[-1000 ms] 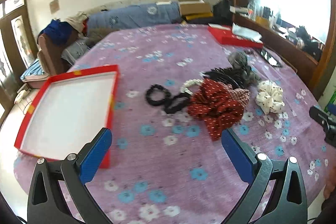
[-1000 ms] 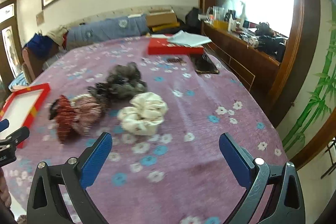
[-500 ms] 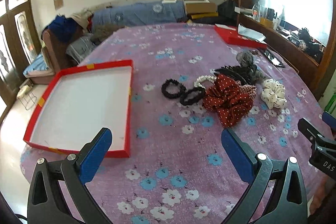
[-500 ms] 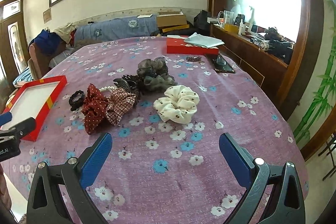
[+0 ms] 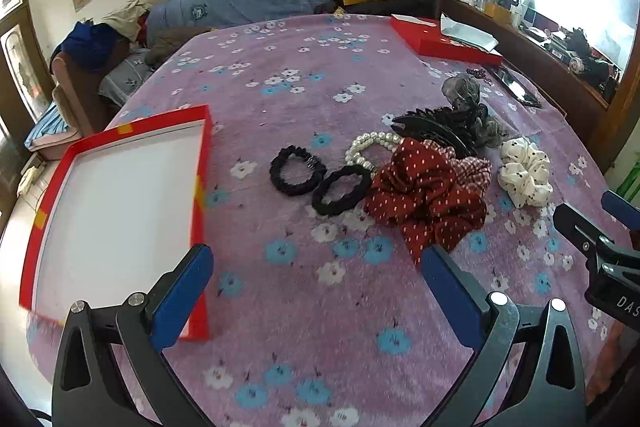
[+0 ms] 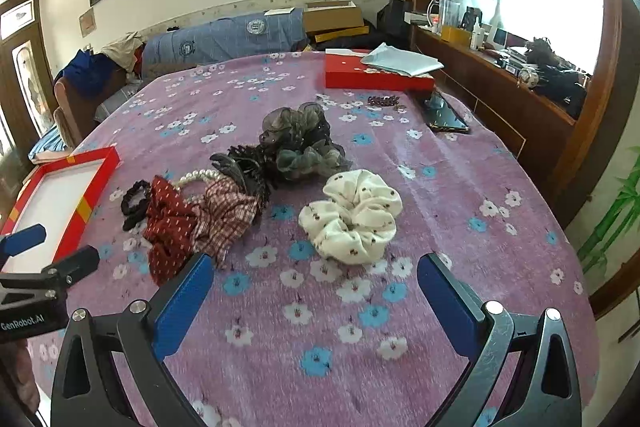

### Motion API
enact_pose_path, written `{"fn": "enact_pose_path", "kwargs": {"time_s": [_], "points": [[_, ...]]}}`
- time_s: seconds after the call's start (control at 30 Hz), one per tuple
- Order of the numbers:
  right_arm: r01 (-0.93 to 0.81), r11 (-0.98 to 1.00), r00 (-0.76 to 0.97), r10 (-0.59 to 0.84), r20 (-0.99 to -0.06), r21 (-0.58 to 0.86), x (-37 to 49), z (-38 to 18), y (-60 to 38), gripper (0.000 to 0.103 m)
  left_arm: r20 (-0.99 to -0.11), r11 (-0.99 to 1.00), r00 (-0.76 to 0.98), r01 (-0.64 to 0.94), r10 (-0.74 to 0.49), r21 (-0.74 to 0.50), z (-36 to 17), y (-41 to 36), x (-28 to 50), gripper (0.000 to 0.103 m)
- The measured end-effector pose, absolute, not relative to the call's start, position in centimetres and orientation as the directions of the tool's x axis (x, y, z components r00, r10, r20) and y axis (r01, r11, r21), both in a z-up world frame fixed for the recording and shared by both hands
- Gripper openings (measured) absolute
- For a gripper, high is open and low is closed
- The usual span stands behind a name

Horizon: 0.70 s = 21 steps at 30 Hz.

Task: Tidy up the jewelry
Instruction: 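Move both tools toward the pile of scrunchies on the bed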

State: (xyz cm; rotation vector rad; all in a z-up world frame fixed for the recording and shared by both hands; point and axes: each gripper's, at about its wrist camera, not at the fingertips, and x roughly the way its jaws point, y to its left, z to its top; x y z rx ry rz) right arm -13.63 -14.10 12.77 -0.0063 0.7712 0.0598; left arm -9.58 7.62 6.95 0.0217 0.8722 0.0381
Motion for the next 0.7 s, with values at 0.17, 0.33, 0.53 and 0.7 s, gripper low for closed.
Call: {"fn": "enact_pose_path", "kwargs": {"time_s": [0.17,0.33,0.53,0.7], "points": [[-0.051,0.999,0.697,0.028,-0.716,-0.010,-11.8,12.4,-13.8,0.103,-0.777,0.999,0.628,-0.013,0.031,0.029,6.7,7.7,-8.0,0.103],[-0.037,0.999,0.678,0.021,-0.735,-0.006,-10.6,12.1,-14.0,0.103,-0.786,1.000,0.618,-0.019,0.027,0.020,6.6,8.1,-6.9,0.103],[-0.038,0.999,0.683,0.027,-0.730,0.002,-10.8,12.4,-14.0,0.103,-0.777,0.999,0.628,-0.036,0.044,0.028,7.5,8.2,-7.1,0.103],[-0.047,0.999,0.696,0.037,-0.717,0.006,-12.3,12.9,-14.1,0.103,-0.764,0.999,0.644,-0.038,0.045,0.027,8.5,7.4,-8.7,0.103]]}}
